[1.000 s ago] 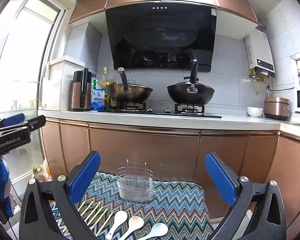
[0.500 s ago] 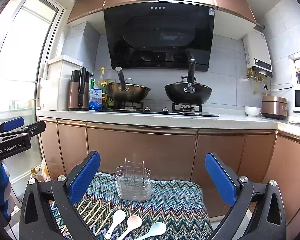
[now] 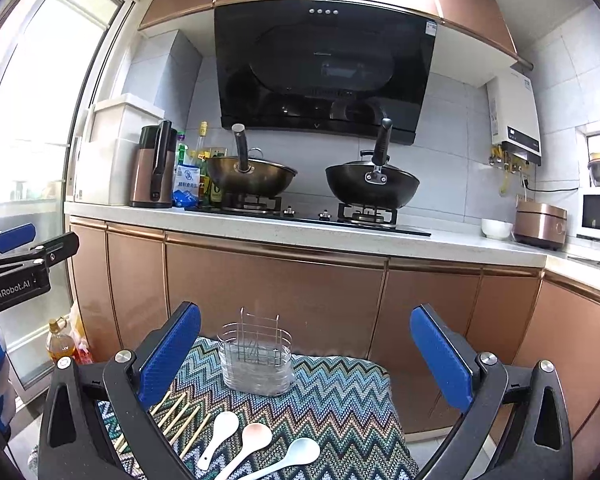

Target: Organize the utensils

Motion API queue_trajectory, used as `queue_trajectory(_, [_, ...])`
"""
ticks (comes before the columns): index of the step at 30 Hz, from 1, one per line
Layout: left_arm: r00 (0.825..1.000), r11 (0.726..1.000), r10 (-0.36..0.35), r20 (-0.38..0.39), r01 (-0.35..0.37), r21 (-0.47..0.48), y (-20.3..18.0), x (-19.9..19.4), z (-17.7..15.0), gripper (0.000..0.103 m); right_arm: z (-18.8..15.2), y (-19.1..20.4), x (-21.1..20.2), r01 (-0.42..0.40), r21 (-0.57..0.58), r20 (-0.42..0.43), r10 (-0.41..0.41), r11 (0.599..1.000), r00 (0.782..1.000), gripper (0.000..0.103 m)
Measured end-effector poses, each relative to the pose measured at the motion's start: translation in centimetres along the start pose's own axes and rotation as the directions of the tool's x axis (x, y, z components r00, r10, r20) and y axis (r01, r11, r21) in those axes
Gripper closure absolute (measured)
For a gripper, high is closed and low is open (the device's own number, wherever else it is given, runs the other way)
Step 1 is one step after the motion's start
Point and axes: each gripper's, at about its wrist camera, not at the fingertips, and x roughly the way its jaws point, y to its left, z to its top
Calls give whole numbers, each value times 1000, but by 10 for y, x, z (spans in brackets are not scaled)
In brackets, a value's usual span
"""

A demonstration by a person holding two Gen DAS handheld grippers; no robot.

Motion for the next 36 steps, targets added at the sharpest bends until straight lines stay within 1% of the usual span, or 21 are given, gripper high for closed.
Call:
queue_trajectory(7, [1000, 999, -21, -13, 20, -34, 5, 10, -4, 19, -5, 2, 11, -1, -8, -20, 1, 1000, 1000, 0])
queue_trajectory(11, [1000, 997, -16, -15, 15, -80, 13, 19, -7, 19, -11, 1, 23, -12, -8, -47, 11, 1000, 999, 0])
queue_trajectory(14, [1000, 993, -14, -14, 12, -119, 22, 27, -7, 19, -17, -3, 37, -33, 4, -82, 34, 999, 996, 0])
queue_trajectory(16, [999, 990, -6, -38, 0, -142, 30, 39, -8, 19, -23, -7, 49, -58, 19, -113, 60, 998, 992, 0])
queue_trajectory(18, [998, 987, 5, -68, -16, -157, 39, 51, -12, 19, -31, -10, 62, -82, 30, -148, 85, 996, 985, 0])
queue_trajectory(19, [996, 986, 5, -90, -20, -167, 43, 59, -14, 19, -36, -12, 71, -104, 43, -172, 110, 994, 979, 0])
queue_trajectory(21, [989, 980, -7, -148, -22, -196, 54, 77, -22, 19, -47, -15, 86, -142, 68, -213, 153, 988, 965, 0])
queue_trajectory(23, [979, 973, -33, -199, -14, -229, 65, 94, -31, 19, -59, -17, 104, -178, 95, -263, 197, 979, 944, 0])
queue_trajectory(24, [972, 968, -53, -228, -5, -250, 71, 103, -36, 19, -68, -20, 117, -198, 117, -303, 225, 973, 926, 0])
queue_trajectory(25, [964, 964, -83, -254, 12, -267, 74, 112, -40, 19, -74, -19, 124, -208, 127, -321, 239, 970, 916, 0])
queue_trajectory(26, [953, 959, -111, -282, 28, -280, 77, 121, -46, 19, -84, -20, 135, -227, 143, -356, 264, 963, 896, 0])
queue_trajectory(28, [935, 952, -137, -327, 33, -305, 82, 137, -60, 19, -99, -19, 151, -253, 161, -408, 298, 954, 863, 0])
queue_trajectory(29, [924, 949, -151, -351, 36, -314, 83, 145, -67, 19, -104, -18, 157, -264, 166, -423, 310, 950, 851, 1])
queue_trajectory(32, [877, 942, -213, -431, 68, -327, 82, 170, -90, 19, -126, -11, 176, -321, 174, -480, 365, 931, 798, 1])
queue_trajectory(33, [859, 943, -222, -461, 69, -325, 80, 179, -99, 19, -130, -9, 179, -333, 174, -495, 375, 927, 784, 2])
queue_trajectory(34, [844, 944, -230, -484, 72, -323, 78, 186, -107, 19, -136, -6, 184, -350, 176, -514, 390, 920, 765, 3])
queue_trajectory(35, [824, 943, -243, -512, 76, -325, 76, 194, -114, 19, -139, -5, 188, -362, 179, -525, 400, 915, 751, 4])
queue_trajectory(36, [799, 940, -258, -543, 79, -331, 75, 204, -122, 19, -145, -2, 193, -380, 184, -542, 417, 906, 730, 5])
